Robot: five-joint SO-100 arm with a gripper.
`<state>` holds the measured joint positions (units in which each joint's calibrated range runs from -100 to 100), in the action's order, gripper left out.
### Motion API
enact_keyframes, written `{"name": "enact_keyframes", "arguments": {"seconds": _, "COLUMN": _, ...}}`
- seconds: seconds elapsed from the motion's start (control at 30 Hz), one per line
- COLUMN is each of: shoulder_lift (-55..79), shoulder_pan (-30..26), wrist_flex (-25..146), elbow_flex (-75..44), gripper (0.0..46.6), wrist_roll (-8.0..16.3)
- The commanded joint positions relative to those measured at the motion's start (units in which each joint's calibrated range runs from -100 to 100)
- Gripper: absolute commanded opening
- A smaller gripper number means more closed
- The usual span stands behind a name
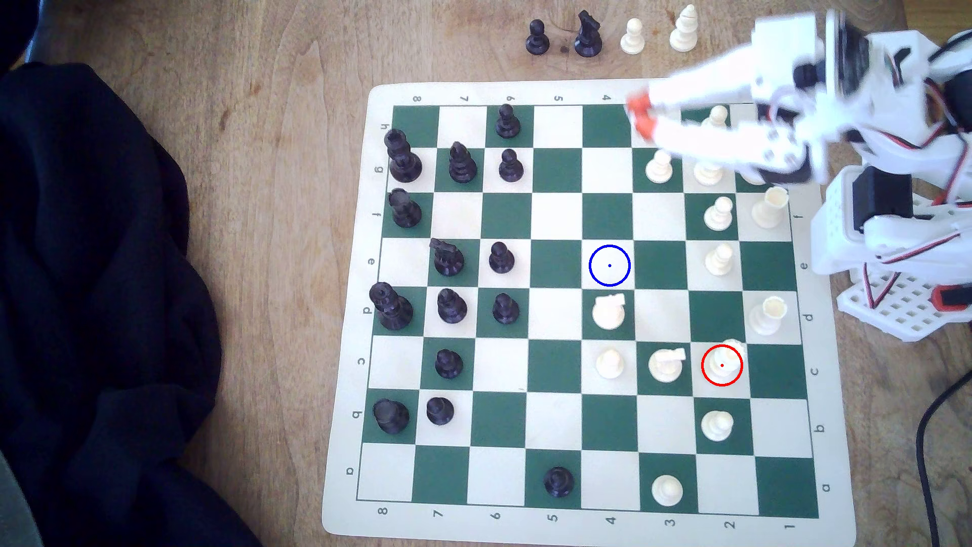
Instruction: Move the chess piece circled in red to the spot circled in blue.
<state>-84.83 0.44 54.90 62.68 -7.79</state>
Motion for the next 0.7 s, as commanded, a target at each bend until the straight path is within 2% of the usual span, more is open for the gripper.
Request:
{"name": "enact_keyframes", "arguments": {"seconds": 0.0, "shoulder_lift": 9.11, "shoulder_pan": -12.06, "wrist_flex": 14.14, "elbow_flex": -16.26, "gripper": 0.3, "wrist_roll": -1.27}}
{"name": "enact_keyframes", "arguments": {"seconds": 0.1, "shoulder_lift": 12.93, "shoulder_pan": -17.77, "wrist_flex": 21.76, "elbow_flex": -21.06, "gripper": 0.9, "wrist_roll": -0.29}}
{"name": "enact_keyframes", "arguments": {"seconds": 0.17, "shoulder_lift": 14.55, "shoulder_pan": -21.05, "wrist_flex": 25.12, "elbow_flex": -22.33, "gripper": 1.5, "wrist_roll": 1.22}}
{"name": "enact_keyframes", "arguments": {"seconds": 0.23, "shoulder_lift": 15.90, "shoulder_pan": -24.02, "wrist_flex": 27.49, "elbow_flex": -23.51, "gripper": 2.2, "wrist_roll": 3.61}}
{"name": "enact_keyframes", "arguments": {"seconds": 0.3, "shoulder_lift": 16.58, "shoulder_pan": -27.62, "wrist_flex": 29.05, "elbow_flex": -24.87, "gripper": 5.4, "wrist_roll": 6.59}}
{"name": "enact_keyframes", "arguments": {"seconds": 0.33, "shoulder_lift": 16.67, "shoulder_pan": -28.40, "wrist_flex": 29.05, "elbow_flex": -25.05, "gripper": 6.3, "wrist_roll": 6.79}}
{"name": "enact_keyframes", "arguments": {"seconds": 0.43, "shoulder_lift": 16.41, "shoulder_pan": -30.36, "wrist_flex": 30.93, "elbow_flex": -25.14, "gripper": 13.2, "wrist_roll": 6.84}}
{"name": "enact_keyframes", "arguments": {"seconds": 0.67, "shoulder_lift": 14.21, "shoulder_pan": -31.30, "wrist_flex": 34.86, "elbow_flex": -19.07, "gripper": 15.2, "wrist_roll": 7.86}}
